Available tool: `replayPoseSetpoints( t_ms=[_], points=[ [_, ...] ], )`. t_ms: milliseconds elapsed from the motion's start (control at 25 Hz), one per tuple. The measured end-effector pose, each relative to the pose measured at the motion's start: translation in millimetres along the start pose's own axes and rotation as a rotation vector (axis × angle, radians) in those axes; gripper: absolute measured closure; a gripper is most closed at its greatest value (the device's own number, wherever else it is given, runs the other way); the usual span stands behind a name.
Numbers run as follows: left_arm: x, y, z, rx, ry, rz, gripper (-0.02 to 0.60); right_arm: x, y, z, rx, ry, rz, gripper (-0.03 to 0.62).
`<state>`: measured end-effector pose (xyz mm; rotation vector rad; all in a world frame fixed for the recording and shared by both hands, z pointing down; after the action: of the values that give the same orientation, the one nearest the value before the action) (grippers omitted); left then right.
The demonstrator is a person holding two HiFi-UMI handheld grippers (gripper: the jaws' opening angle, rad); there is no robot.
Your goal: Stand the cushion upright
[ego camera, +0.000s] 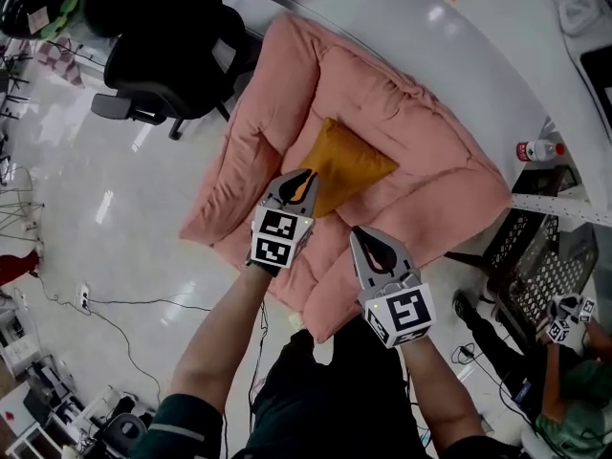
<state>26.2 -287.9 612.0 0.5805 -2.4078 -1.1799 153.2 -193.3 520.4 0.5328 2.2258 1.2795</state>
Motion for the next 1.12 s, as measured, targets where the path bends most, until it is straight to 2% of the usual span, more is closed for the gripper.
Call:
replayPoseSetpoints(
  t_ms=[240,480,720,1120],
  points=[
    [-11,-11,54,-0.049,-0.042,0.065,0.566,15,-8,12,-0.010,0.013,-0.005,0.591],
    [-22,-22,109,-0.087,-0.074,0.093,0.575,37,-20,25,-0.031,0.019,0.003,0.591],
    [-33,-38,162,-0.134,-0.093,0.094,0.575,56,-35,42,-0.060,0.035,0.013,0.591],
    [-42,-66,243,-0.241,-0.151,0.104,0.575,95,-67,73,-0.126,0.032,0.088,0.591]
  ],
)
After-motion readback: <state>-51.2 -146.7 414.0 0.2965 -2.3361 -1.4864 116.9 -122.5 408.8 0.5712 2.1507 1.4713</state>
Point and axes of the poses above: the fingertips, and each gripper's own axes: z backward along the fingers, x to its left, y out of its underside, the point moved 5 cm from there along z, backward along the fingers
